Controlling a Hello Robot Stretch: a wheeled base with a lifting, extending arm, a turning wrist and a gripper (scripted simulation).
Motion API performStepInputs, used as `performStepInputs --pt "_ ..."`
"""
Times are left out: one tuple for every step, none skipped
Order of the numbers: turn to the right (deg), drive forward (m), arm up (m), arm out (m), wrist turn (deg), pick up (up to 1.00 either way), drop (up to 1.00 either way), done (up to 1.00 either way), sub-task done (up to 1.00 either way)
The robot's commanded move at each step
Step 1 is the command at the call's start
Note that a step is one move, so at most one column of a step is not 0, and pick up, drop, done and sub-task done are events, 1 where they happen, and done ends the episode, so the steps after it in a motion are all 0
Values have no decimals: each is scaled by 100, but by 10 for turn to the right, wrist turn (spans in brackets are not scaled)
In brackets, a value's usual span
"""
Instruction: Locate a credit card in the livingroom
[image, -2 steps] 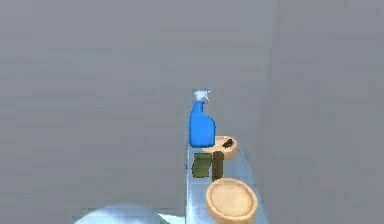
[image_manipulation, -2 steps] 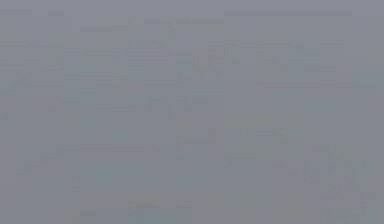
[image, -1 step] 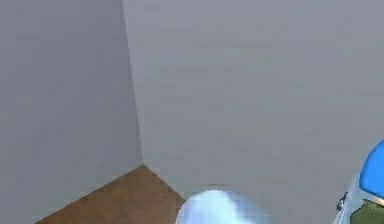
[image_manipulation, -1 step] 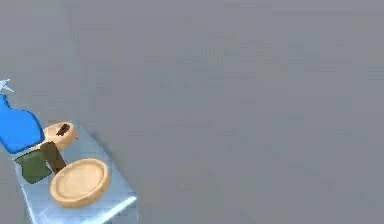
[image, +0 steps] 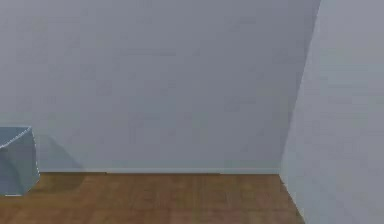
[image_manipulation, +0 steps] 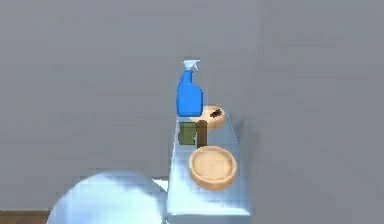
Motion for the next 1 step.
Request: performStepInputs --pt "-450 0 0 0 0 0 0 0 0"
